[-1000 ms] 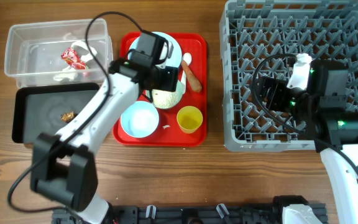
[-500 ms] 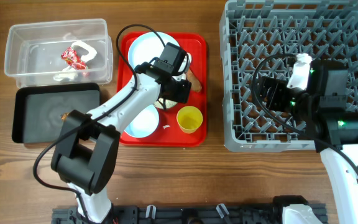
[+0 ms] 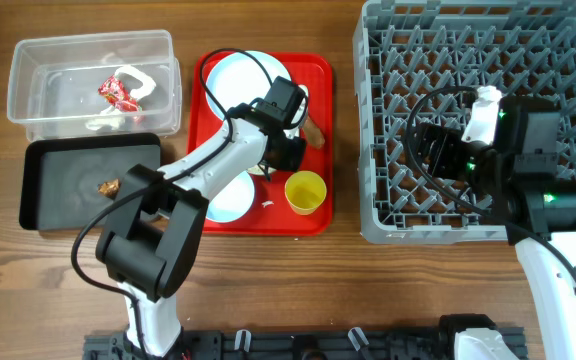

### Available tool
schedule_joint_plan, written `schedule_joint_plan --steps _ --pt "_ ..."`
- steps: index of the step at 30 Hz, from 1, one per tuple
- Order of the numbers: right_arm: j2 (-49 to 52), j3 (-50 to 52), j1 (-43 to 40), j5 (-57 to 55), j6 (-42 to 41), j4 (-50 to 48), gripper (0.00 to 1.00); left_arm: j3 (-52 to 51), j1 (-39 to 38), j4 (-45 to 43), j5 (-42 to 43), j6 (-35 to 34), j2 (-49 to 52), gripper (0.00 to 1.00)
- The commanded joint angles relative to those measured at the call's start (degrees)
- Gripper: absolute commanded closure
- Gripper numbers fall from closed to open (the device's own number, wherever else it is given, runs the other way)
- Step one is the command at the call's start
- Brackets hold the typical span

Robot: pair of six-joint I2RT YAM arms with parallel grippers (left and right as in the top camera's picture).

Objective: Sort waste into correct bins and load items into the dishwasher rack
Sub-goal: 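Grasp the rim of the green rice bowl with the left gripper, then tip the green bowl over the black tray to pour out the rice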

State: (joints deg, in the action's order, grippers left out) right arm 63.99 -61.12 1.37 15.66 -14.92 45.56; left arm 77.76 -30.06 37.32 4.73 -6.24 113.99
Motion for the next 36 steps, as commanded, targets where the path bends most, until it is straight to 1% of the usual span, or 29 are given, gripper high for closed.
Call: schedule_joint_plan --steps 1,6,10,18,22,24,26,29,32,34,36 --pt "0.4 -1.1 0.4 0.9 -0.2 0.2 0.0 0.2 -0.1 0.3 0.1 0.0 0.6 0.96" --pt "0.4 -1.1 0.4 0.9 -0.3 0.1 0.0 0.3 -0.1 1.0 0.1 -0.7 -0.7 0.96" --pt "0.4 -1.1 0.4 0.9 -0.2 0.0 0.0 1.7 0.0 3.5 0.1 -1.8 -3.3 0.96" --pt "0.4 -1.1 0.4 0.9 -0.2 -0.1 0.0 3.7 0.1 5.0 0.1 -3.3 -12.6 0.96" --pt "0.4 -1.1 0.4 0.9 -0.3 -0.3 0.0 3.7 2.1 6.0 0.2 -5.4 -17.7 0.96" --pt "0.4 -1.1 0.4 0.9 -0.3 -0.3 0.0 3.7 4.4 7.5 0.8 -7.0 -20.3 0.96" --pt "0.4 -1.1 0.4 0.9 -0.2 -0.3 0.0 3.7 7.8 9.7 3.3 -8.0 -22.6 0.96" --pt "0.4 -1.1 0.4 0.9 -0.2 -0.3 0.0 3.7 14.4 14.3 9.2 -8.0 -25.3 0.96" --pt "0.4 -1.1 0.4 0.9 -0.2 -0.3 0.0 3.7 21.9 19.7 12.3 -7.9 -26.5 0.96" --pt "0.4 -1.1 0.4 0.9 -0.3 -0.3 0.0 3.7 27.0 23.3 13.3 -7.0 -26.6 0.96" --pt "0.4 -1.1 0.4 0.9 -0.2 -0.3 0.0 3.5 32.0 25.8 15.6 -3.9 -26.6 0.96"
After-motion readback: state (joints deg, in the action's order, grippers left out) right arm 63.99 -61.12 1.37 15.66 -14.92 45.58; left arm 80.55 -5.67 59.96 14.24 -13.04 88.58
